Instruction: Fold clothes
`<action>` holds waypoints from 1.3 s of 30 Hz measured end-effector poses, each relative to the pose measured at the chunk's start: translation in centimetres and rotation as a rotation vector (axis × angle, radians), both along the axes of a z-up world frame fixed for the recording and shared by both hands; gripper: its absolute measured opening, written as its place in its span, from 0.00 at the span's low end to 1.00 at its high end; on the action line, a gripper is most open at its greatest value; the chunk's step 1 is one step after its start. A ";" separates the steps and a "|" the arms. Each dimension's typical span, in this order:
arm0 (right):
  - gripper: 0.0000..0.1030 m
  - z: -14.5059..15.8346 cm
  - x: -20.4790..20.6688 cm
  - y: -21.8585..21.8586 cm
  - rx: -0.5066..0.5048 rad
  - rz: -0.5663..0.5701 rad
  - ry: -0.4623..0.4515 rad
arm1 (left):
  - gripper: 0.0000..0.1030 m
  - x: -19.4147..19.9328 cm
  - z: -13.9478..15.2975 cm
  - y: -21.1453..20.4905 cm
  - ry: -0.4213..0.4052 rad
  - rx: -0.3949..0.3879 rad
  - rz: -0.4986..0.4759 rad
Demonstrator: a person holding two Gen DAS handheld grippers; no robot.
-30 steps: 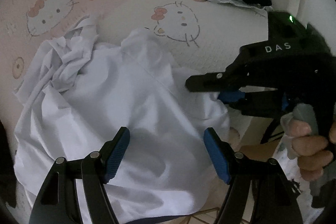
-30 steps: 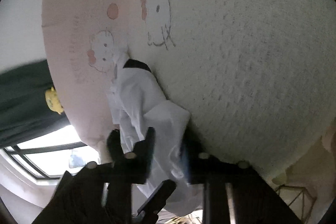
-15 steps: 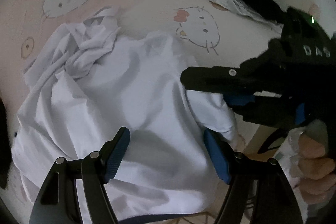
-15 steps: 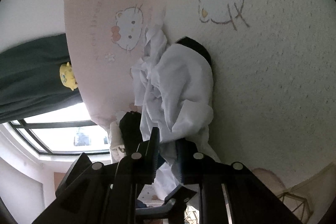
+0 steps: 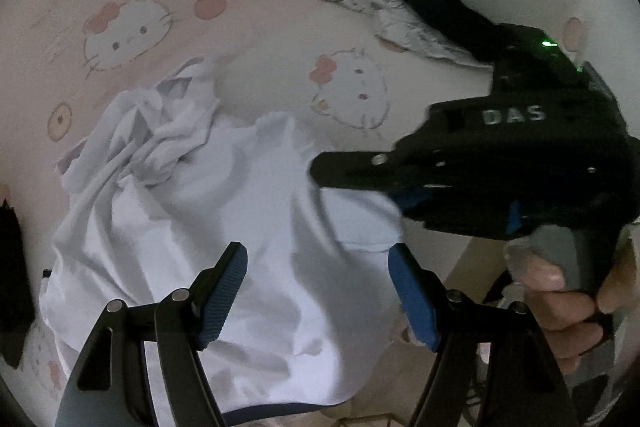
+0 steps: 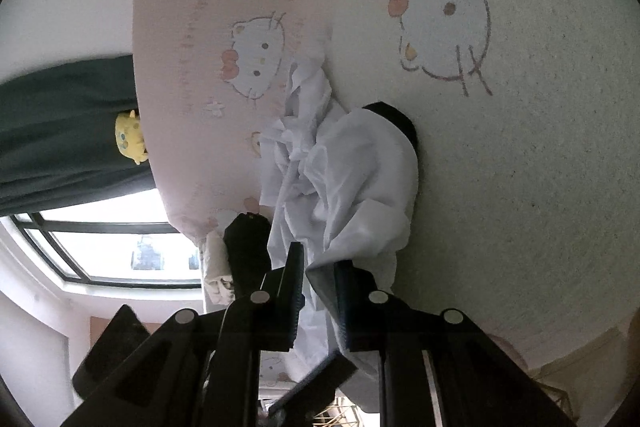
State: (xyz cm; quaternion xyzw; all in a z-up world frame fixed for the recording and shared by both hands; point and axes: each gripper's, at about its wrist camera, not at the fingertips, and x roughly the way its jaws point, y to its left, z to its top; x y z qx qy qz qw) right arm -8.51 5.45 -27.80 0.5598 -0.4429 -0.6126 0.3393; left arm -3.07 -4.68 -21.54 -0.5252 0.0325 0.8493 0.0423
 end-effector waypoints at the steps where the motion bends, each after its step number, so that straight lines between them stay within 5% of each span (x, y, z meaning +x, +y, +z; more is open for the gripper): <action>1: 0.15 0.1 0.0 0.0 -0.003 0.003 0.002 | 0.69 0.0 0.0 0.3 -0.004 0.006 -0.007; 6: 0.15 0.2 -0.3 0.0 -0.043 0.015 0.002 | 0.69 -0.3 -0.2 0.7 -0.027 0.036 -0.022; 11: 0.15 0.5 -0.4 -0.2 -0.088 0.030 0.019 | 0.69 -1.0 -1.7 1.2 0.011 -0.073 -0.051; 12: 0.15 0.7 -0.3 -0.2 -0.096 0.029 0.024 | 0.66 -1.2 -1.9 1.0 0.018 -0.089 -0.046; 14: 0.16 0.9 -0.3 -0.1 -0.114 0.028 0.033 | 0.35 -1.4 -2.1 0.4 0.028 -0.079 -0.030; 15: 0.16 0.8 -0.3 -0.2 -0.112 0.029 0.027 | 0.31 -1.6 -2.2 0.0 0.031 -0.074 -0.021; 19: 0.19 -0.3 -0.1 -0.4 -0.099 0.000 -0.026 | 0.29 -2.1 -2.5 -1.8 0.031 -0.062 0.034; 21: 0.53 -1.7 0.5 0.2 -0.129 -0.069 -0.106 | 0.29 -1.9 -2.4 -2.8 0.037 -0.051 0.053; 22: 0.58 -2.5 0.9 0.6 -0.150 -0.105 -0.153 | 0.29 -1.9 -2.4 -3.1 0.042 -0.056 0.059; 26: 0.59 -5.1 2.6 1.5 -0.187 -0.202 -0.305 | 0.29 -2.0 -2.4 -4.6 0.060 -0.067 0.077; 39: 0.67 -6.9 3.5 -3.5 -0.303 -0.316 -0.417 | 0.30 -1.7 -2.2 -8.2 0.063 -0.014 0.133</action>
